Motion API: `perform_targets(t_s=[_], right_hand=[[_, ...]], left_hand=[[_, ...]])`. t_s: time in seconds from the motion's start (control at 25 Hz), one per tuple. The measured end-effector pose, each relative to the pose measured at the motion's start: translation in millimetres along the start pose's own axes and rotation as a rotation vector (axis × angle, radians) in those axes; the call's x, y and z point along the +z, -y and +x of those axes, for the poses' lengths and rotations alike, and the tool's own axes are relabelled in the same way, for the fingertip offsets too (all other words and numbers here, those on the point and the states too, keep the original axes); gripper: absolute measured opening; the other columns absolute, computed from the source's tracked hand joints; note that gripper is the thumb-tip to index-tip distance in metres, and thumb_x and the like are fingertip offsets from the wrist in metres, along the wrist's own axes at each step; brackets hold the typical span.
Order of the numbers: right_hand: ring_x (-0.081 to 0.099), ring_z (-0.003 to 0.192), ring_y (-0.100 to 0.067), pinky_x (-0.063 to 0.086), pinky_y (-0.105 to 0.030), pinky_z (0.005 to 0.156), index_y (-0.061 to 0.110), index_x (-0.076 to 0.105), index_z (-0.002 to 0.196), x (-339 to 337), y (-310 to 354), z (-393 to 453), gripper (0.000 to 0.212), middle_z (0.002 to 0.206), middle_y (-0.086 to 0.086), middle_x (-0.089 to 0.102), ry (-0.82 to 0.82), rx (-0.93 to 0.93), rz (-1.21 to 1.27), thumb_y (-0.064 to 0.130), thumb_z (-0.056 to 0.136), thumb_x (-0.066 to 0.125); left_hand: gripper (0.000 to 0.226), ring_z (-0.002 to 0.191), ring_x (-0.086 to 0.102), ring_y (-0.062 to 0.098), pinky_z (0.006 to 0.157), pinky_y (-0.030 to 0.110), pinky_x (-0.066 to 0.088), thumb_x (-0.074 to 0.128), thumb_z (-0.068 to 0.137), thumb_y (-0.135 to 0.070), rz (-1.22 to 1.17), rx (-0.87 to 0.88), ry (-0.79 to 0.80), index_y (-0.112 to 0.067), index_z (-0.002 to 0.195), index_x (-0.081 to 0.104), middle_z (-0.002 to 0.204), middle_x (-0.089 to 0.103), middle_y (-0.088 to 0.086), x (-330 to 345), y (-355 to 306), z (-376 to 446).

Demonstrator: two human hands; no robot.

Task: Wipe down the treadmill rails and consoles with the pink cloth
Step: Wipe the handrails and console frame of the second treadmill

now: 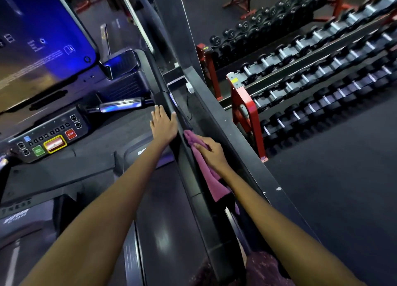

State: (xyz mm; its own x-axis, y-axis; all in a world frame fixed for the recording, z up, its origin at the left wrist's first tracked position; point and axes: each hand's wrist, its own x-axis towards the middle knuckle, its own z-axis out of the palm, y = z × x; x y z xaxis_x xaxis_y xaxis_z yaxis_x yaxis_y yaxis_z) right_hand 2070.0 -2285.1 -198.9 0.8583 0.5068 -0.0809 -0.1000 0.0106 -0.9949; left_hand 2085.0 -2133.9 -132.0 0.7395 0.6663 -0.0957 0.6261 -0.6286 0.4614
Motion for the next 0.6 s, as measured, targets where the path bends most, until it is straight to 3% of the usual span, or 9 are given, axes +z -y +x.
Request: perform_targets(t_s=[0.2, 0.28, 0.4, 0.48, 0.6], right_hand=[[0.058, 0.099, -0.007, 0.044, -0.016, 0.086, 0.006, 0.059, 0.122, -1.9, -18.5, 7.5, 0.033, 0.113, -0.003, 0.063, 0.030, 0.090, 0.081, 0.003, 0.090, 0.057], [0.059, 0.101, -0.011, 0.045, -0.023, 0.089, 0.007, 0.062, 0.120, 4.0, -14.1, 34.3, 0.031, 0.112, -0.006, 0.066, 0.017, 0.155, 0.081, 0.010, 0.089, 0.059], [0.060, 0.105, -0.010, 0.045, -0.028, 0.097, 0.020, 0.066, 0.116, 12.1, -4.0, 47.7, 0.029, 0.108, 0.006, 0.067, 0.022, 0.155, 0.079, 0.019, 0.087, 0.062], [0.059, 0.107, -0.011, 0.045, -0.025, 0.097, 0.014, 0.063, 0.120, 7.7, -8.8, 37.8, 0.032, 0.114, 0.001, 0.065, 0.017, 0.149, 0.078, 0.013, 0.089, 0.060], [0.056, 0.104, -0.011, 0.046, -0.009, 0.083, 0.000, 0.056, 0.125, 1.3, -15.5, 37.9, 0.034, 0.121, -0.015, 0.061, 0.040, 0.214, 0.067, 0.004, 0.091, 0.056]], left_hand=[[0.059, 0.145, 0.005, 0.024, 0.117, 0.041, 0.009, 0.033, 0.100, -0.027, -0.079, 0.027, -0.052, -0.004, 0.148, 0.009, 0.158, 0.002, 0.008, 10.3, 4.0, 8.0], [0.058, 0.145, 0.009, 0.024, 0.117, 0.042, 0.012, 0.034, 0.099, -0.028, -0.084, 0.025, -0.077, -0.005, 0.148, 0.012, 0.158, 0.005, 0.007, 10.9, 3.9, 8.6], [0.058, 0.145, 0.010, 0.024, 0.116, 0.044, 0.014, 0.035, 0.099, -0.028, -0.076, 0.026, -0.104, -0.006, 0.148, 0.014, 0.158, 0.007, 0.006, 11.4, 3.2, 11.6], [0.058, 0.144, 0.010, 0.023, 0.115, 0.044, 0.014, 0.035, 0.098, -0.028, -0.069, 0.021, -0.108, -0.007, 0.148, 0.014, 0.158, 0.007, 0.006, 13.9, 3.1, 11.9], [0.058, 0.144, 0.012, 0.023, 0.114, 0.044, 0.014, 0.036, 0.098, -0.027, -0.050, 0.010, -0.128, -0.007, 0.148, 0.015, 0.158, 0.008, 0.006, 13.6, 1.6, 12.8]])
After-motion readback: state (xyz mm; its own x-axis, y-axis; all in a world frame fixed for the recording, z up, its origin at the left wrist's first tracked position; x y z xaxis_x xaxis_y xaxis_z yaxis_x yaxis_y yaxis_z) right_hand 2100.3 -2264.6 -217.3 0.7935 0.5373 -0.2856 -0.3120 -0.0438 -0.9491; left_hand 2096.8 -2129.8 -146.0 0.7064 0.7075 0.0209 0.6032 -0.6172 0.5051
